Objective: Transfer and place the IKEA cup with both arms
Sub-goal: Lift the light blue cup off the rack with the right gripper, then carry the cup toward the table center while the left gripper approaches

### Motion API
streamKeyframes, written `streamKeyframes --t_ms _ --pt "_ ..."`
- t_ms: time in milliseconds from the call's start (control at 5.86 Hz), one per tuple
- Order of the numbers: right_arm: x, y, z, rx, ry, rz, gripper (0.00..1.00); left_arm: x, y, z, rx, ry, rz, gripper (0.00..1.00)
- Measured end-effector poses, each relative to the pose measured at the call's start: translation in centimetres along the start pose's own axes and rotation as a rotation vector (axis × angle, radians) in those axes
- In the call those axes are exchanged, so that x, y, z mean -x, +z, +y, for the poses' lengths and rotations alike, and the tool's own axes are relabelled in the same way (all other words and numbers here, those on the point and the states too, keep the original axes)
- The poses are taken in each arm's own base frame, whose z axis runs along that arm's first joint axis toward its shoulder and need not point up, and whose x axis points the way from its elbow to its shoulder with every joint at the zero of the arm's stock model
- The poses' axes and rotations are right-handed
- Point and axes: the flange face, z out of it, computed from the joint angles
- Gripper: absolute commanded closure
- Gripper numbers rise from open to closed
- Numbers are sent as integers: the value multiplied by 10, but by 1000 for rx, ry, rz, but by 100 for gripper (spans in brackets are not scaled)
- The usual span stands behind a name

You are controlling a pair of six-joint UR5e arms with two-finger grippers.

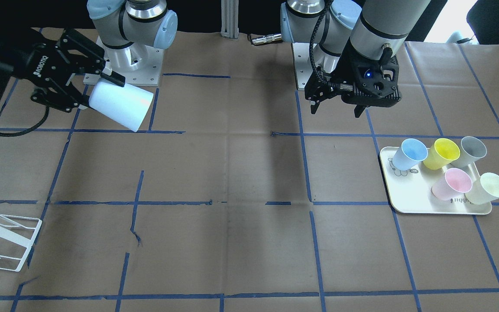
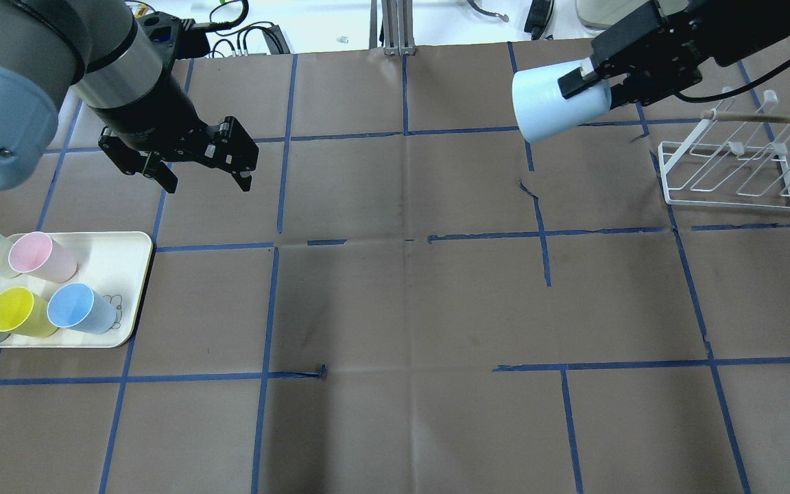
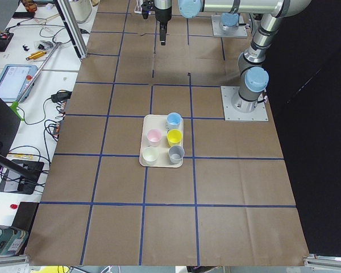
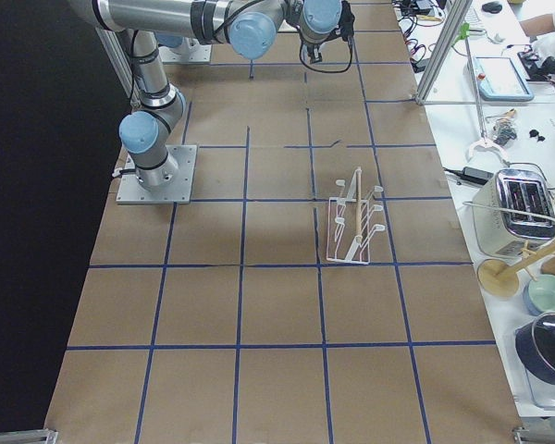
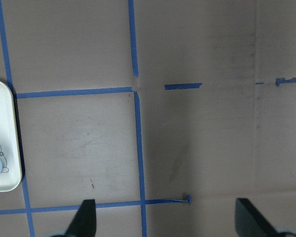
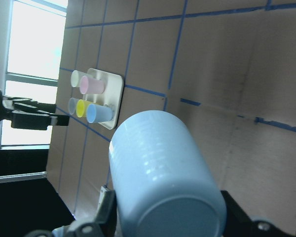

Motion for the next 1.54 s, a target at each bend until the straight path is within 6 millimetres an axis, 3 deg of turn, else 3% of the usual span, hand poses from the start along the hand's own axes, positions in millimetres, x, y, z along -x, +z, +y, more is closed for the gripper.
streamKeyframes --t_ms 171,341,683,1195,1366,1537 --pt "10 21 0 12 7 -85 55 0 0 0 -1 -1 0 2" --pt "6 45 5 17 -4 -165 54 1 -1 -1 -2 -3 18 2" --pt "-29 94 25 -15 2 -322 54 9 -2 -4 5 -28 120 2" --pt "-29 114 28 -68 19 -410 54 58 6 -6 46 89 332 2" --pt "-21 120 26 -79 16 -437 54 78 16 -4 48 112 463 2" --pt "-16 124 26 -85 16 -452 54 81 31 -4 29 103 611 2"
